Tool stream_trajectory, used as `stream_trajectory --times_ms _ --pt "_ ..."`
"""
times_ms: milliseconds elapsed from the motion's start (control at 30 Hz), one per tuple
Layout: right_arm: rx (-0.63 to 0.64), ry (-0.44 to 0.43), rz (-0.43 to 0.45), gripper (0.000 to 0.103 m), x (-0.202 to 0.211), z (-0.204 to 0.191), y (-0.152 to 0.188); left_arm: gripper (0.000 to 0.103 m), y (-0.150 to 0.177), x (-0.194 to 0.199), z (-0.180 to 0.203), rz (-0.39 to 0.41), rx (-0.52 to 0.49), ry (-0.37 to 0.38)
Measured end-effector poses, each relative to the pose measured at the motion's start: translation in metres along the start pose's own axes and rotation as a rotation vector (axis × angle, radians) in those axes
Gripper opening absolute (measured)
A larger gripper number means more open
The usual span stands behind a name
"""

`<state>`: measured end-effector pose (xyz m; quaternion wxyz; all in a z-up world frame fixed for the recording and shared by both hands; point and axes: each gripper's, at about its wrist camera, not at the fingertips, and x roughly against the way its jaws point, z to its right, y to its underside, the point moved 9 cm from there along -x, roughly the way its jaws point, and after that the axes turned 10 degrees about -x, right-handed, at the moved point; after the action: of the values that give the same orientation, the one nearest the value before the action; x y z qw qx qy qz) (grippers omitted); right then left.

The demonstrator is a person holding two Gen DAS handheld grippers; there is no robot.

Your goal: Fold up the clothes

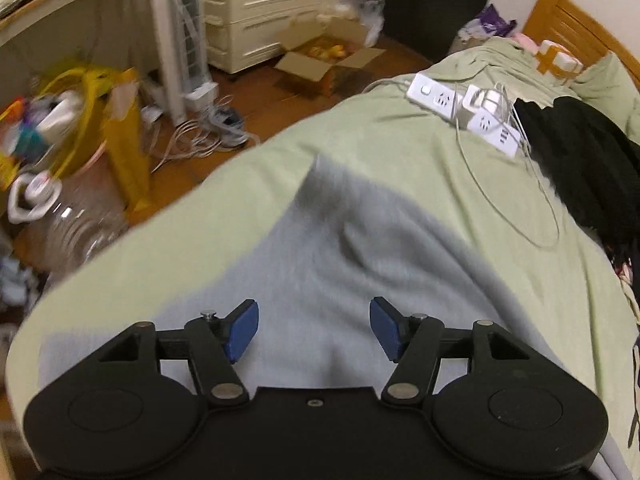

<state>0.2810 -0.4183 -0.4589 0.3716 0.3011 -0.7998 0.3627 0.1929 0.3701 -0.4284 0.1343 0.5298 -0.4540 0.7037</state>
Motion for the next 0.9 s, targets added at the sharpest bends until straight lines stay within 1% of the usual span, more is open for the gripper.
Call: stream_trajectory --times_ms 33,67,100,133,167,200,333,367,400,467,500,567,600,633,700,733,767,833,900 --pt "0.034 -0.042 -0.013 0.056 -0.005 -0.023 0.01 0.066 -0.01 -0.008 -0.005 0.011 -0.019 0.006" --pt "0.068 -0.057 -0.022 0.056 -0.011 -0.04 0.019 0.066 -0.021 -0.015 -0.008 0.027 -0.037 0.026" --pt "0.144 -0.073 -0.04 0.054 -0.028 -0.076 0.039 0.066 -0.029 -0.023 -0.01 0.031 -0.061 0.045" --pt "0.181 -0.093 -0.058 0.043 -0.038 -0.095 0.049 0.066 -0.037 -0.031 -0.011 0.032 -0.085 0.063" --pt "0.21 -0.115 -0.076 0.036 -0.048 -0.113 0.058 0.066 -0.041 -0.04 -0.012 0.019 -0.113 0.069" --pt "0.27 -0.153 -0.115 0.025 -0.069 -0.147 0.077 0.066 -0.046 -0.049 -0.012 0.007 -0.141 0.077" --pt "0.426 -0.185 -0.175 0.024 -0.119 -0.223 0.113 0.065 -0.049 -0.079 -0.001 -0.015 -0.228 0.176" --pt "0.445 -0.179 -0.185 0.024 -0.125 -0.231 0.118 0.065 -0.049 -0.085 0.002 -0.021 -0.247 0.196" --pt "0.487 -0.16 -0.202 0.025 -0.138 -0.242 0.125 0.064 -0.048 -0.091 0.006 -0.021 -0.264 0.198" --pt "0.547 -0.124 -0.224 0.025 -0.157 -0.254 0.134 0.06 -0.048 -0.102 0.012 -0.018 -0.297 0.198" --pt "0.566 -0.109 -0.229 0.024 -0.164 -0.257 0.136 0.053 -0.048 -0.107 0.014 -0.014 -0.313 0.198" --pt "0.572 -0.1 -0.217 0.02 -0.169 -0.26 0.133 0.043 -0.048 -0.118 0.019 -0.009 -0.347 0.197" --pt "0.574 -0.095 -0.207 0.014 -0.172 -0.262 0.131 0.042 -0.049 -0.125 0.021 -0.016 -0.361 0.2" --pt "0.569 -0.084 -0.182 0.005 -0.174 -0.263 0.125 0.04 -0.052 -0.128 0.022 -0.019 -0.354 0.196" --pt "0.544 -0.064 -0.153 0.001 -0.178 -0.265 0.116 0.038 -0.059 -0.134 0.022 -0.022 -0.33 0.19" --pt "0.53 -0.058 -0.145 0.001 -0.182 -0.268 0.112 0.038 -0.063 -0.136 0.023 -0.023 -0.314 0.188" --pt "0.549 -0.048 -0.145 0.001 -0.186 -0.27 0.113 0.038 -0.067 -0.139 0.024 -0.024 -0.297 0.188" --pt "0.575 -0.037 -0.138 0.0 -0.193 -0.272 0.114 0.039 -0.068 -0.151 0.025 -0.039 -0.292 0.183" --pt "0.533 -0.041 -0.142 0.0 -0.194 -0.273 0.109 0.04 -0.069 -0.16 0.026 -0.048 -0.296 0.177"
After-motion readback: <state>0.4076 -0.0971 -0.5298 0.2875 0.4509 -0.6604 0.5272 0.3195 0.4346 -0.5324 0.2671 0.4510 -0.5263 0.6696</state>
